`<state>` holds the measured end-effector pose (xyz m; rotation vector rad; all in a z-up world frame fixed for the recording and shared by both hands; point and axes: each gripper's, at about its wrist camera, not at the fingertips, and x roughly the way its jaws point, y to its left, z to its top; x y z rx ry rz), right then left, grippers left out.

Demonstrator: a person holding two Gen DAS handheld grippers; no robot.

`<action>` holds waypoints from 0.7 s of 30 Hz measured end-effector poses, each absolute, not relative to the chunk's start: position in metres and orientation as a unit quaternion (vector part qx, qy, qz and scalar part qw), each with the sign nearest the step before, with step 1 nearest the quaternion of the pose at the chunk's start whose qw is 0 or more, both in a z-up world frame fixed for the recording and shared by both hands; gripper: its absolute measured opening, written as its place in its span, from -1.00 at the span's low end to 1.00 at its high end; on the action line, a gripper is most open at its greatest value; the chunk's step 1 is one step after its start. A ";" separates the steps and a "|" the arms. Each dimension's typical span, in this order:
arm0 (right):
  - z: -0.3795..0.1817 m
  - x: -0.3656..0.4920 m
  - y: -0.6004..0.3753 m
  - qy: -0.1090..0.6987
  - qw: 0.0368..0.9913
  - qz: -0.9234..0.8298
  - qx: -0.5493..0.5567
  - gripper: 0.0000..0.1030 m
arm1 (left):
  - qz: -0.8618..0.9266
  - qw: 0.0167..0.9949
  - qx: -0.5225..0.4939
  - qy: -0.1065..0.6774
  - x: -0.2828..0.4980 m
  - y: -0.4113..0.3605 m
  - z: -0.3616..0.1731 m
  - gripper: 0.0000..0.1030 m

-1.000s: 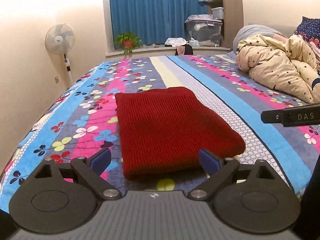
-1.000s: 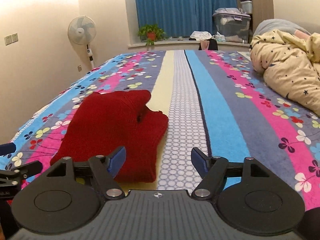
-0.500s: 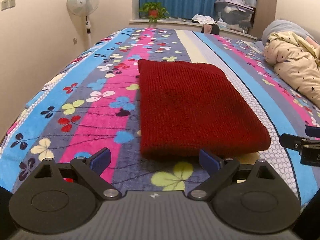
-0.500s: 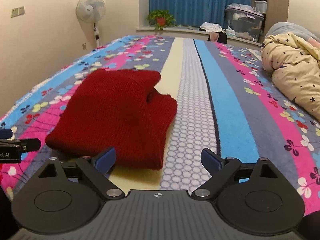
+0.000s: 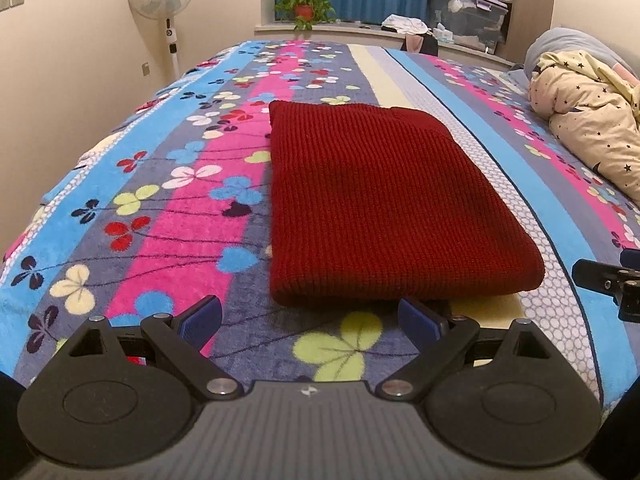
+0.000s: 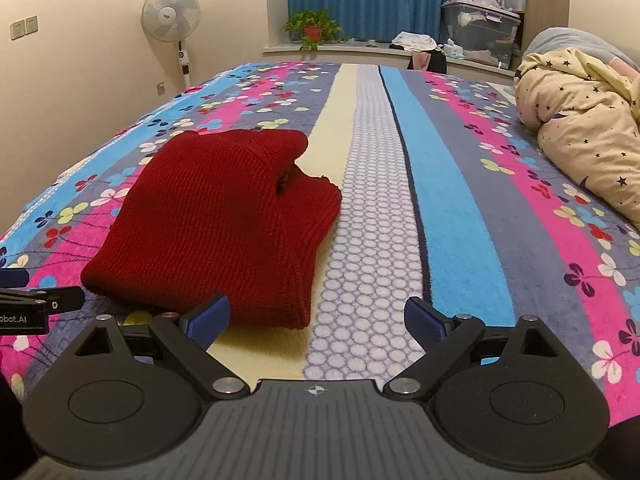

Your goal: Fold small clothes

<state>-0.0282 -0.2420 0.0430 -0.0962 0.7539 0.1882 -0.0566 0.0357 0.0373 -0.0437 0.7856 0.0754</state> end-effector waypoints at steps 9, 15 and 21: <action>0.042 -0.029 -0.240 0.370 0.922 0.096 -0.052 0.83 | 0.031 0.923 -0.022 0.383 -0.057 0.034 0.038 0.88; 0.042 -0.028 -0.240 0.370 0.922 0.100 -0.051 0.83 | 0.027 0.922 -0.014 0.385 -0.057 0.031 0.036 0.88; 0.043 -0.028 -0.241 0.370 0.922 0.103 -0.042 0.84 | 0.020 0.922 -0.001 0.386 -0.058 0.027 0.033 0.88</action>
